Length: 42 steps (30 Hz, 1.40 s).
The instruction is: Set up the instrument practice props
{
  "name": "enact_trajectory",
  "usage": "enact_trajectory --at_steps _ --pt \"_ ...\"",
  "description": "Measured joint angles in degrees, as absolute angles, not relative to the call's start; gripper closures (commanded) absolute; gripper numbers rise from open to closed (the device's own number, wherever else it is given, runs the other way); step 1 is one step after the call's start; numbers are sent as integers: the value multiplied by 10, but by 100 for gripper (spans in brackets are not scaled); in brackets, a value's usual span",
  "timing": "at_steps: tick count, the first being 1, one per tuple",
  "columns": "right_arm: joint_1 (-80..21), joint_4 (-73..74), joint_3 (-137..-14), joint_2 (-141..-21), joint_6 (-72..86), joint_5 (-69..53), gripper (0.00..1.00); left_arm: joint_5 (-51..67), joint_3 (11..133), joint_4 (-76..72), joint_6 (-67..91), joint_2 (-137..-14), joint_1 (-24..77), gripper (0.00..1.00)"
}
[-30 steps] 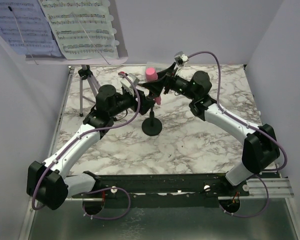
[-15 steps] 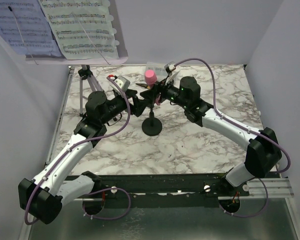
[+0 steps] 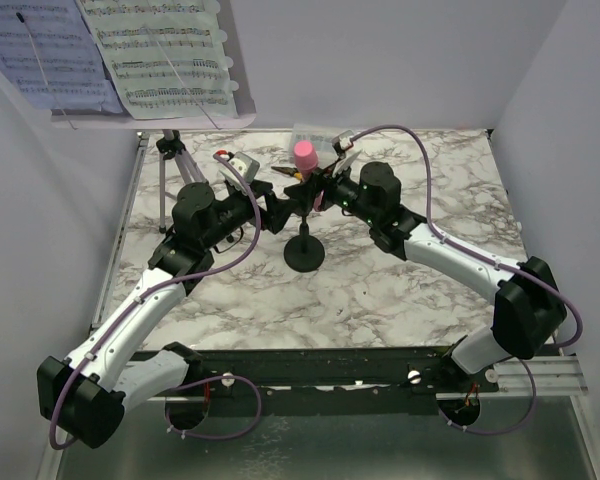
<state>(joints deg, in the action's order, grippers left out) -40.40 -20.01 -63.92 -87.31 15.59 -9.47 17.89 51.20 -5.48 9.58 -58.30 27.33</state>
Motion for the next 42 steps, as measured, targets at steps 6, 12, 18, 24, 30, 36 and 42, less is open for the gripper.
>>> enact_trajectory --at_steps 6,12,18,24,30,36,42 --pt "-404 -226 -625 -872 158 -94 35 173 512 -49 96 -583 273 20" --pt "-405 -239 -617 -870 162 -91 36 172 512 -46 96 -583 273 20" --pt "-409 -239 -614 -869 162 -81 35 172 512 -45 96 -585 273 20" --pt "-410 -239 -603 -865 165 -74 24 172 512 -45 98 -589 273 23" --pt "-416 -173 -632 -863 161 -70 12 171 512 -45 101 -593 272 24" --pt "-422 -123 -635 -834 153 -69 11 171 512 -44 103 -594 271 24" --pt "-423 -142 -599 -819 157 -49 11 171 512 -45 103 -594 271 24"
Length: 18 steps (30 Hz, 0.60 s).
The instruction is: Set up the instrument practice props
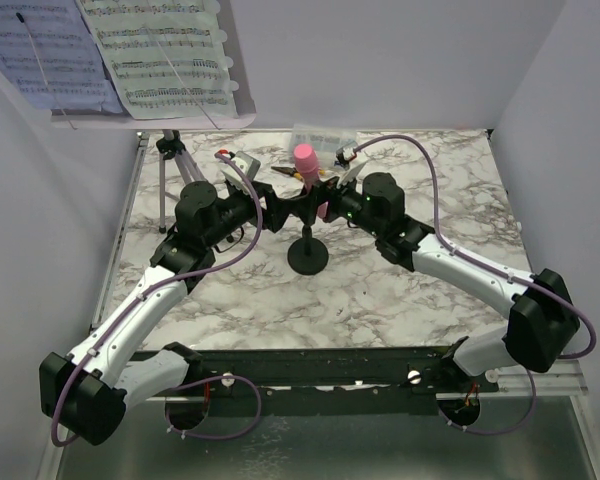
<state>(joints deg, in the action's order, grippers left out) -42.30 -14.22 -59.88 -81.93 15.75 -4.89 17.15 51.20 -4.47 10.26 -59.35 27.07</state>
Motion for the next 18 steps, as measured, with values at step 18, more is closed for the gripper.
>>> enact_trajectory --at_steps 18 --pt "-427 -186 -576 -825 170 -15 11 171 512 -44 104 -594 271 27"
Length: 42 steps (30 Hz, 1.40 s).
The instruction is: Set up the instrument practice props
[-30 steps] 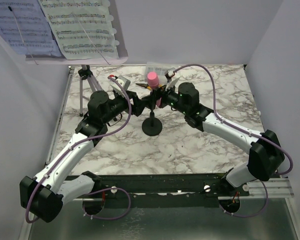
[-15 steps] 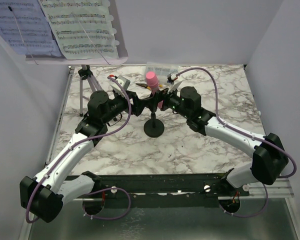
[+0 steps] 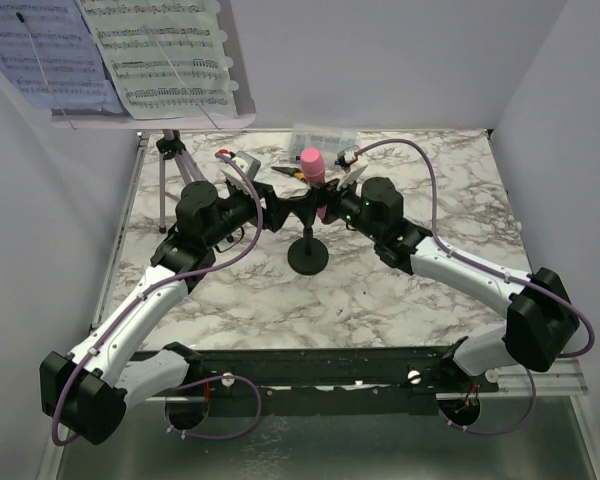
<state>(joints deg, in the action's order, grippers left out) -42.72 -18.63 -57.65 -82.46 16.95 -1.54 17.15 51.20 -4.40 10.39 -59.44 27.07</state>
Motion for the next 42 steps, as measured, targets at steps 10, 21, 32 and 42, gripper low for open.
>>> enact_trajectory --at_steps 10,21,32,42 --pt "-427 -252 -526 -819 175 -15 11 171 512 -41 107 -597 271 28" --pt "-426 -180 -535 -817 169 -21 8 171 512 -39 107 -597 271 28" --pt "-426 -118 -544 -730 161 -63 0 170 512 -37 108 -597 271 28" --pt "-426 -82 -531 -672 148 -15 0 160 494 -39 183 -591 269 4"
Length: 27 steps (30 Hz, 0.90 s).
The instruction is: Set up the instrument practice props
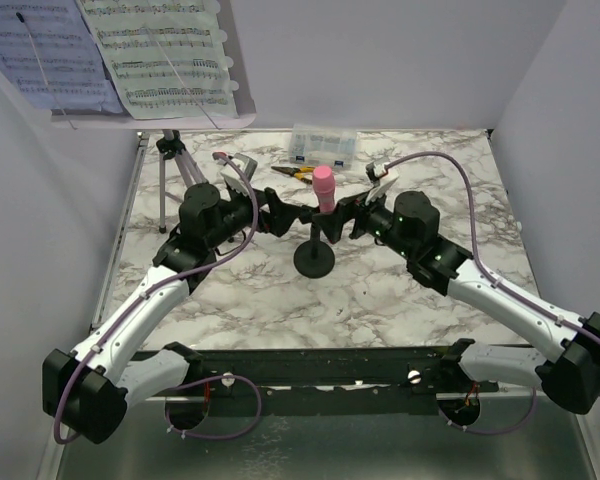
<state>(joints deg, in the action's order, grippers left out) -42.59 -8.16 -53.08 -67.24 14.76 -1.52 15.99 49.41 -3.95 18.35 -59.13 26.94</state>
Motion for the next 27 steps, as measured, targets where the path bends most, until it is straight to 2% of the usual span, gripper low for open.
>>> enact_trajectory --at_steps 7,10,15,19,27 --pt "-426 -64 -424 -591 165 22 2 249 513 -35 180 -665 270 30" --pt "-426 -74 -353 -553 174 24 7 282 518 -31 179 -699 269 35" --pt "-426 -156 -236 -517 175 -9 16 317 518 -20 175 -723 270 48" --pt "-426 -259 -186 -575 171 -48 23 331 519 -20 171 -724 270 54" --pt "-427 -521 -155 -804 173 -72 29 341 521 -23 168 -737 268 62"
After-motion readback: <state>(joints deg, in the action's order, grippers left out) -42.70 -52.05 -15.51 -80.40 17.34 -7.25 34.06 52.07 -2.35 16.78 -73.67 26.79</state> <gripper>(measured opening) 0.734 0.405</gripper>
